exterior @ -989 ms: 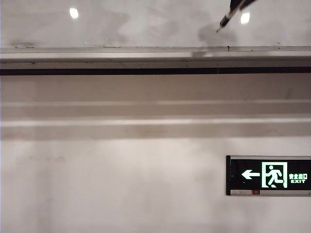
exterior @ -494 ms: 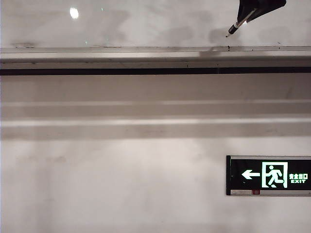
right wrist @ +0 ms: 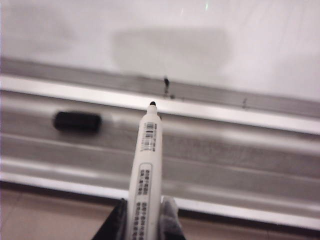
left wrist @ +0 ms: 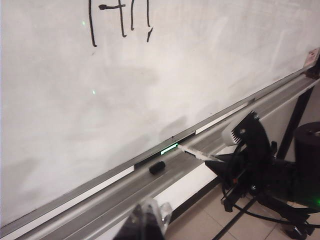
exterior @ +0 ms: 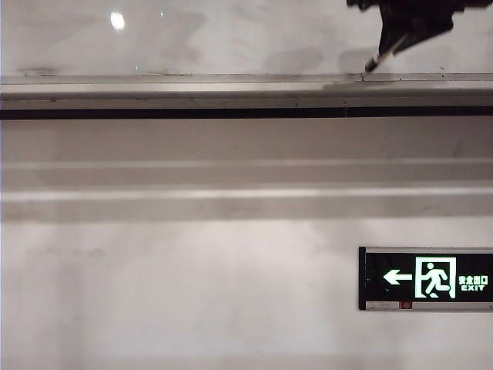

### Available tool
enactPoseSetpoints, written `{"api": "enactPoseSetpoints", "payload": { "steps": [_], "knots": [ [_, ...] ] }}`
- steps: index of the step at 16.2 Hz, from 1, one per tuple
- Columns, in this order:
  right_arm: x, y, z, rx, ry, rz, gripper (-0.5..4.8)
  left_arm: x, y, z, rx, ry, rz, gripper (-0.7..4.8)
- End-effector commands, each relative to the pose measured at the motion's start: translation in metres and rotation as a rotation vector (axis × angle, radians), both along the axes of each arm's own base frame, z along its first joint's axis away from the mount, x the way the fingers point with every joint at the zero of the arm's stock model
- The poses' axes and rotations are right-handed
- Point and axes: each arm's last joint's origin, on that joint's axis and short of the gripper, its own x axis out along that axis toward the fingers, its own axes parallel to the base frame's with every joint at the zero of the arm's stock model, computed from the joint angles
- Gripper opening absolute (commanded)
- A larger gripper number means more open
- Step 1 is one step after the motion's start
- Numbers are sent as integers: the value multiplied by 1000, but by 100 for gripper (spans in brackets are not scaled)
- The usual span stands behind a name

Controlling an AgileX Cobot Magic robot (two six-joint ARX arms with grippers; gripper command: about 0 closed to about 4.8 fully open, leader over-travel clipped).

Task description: Take a marker from the whiteboard tray, write "Hi!" on the whiteboard, and then put the marker back vertically into the whiteboard tray.

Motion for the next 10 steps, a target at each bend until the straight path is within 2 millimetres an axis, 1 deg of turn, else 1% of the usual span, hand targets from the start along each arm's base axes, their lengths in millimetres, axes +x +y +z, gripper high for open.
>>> {"api": "enactPoseSetpoints", "payload": {
  "steps": [1,5,10],
  "knots": [
    [8,0,-4,10,-1,8,-1,-1,1,4,-16,-22,-5,-6],
    [15,3,-9,17,-8,22,-1,-1,1,4,-16,-22,-5,-6],
    [16,3,-6,29,-47,22,-1,-1,1,4,-18,-24,-5,-6]
  ]
}}
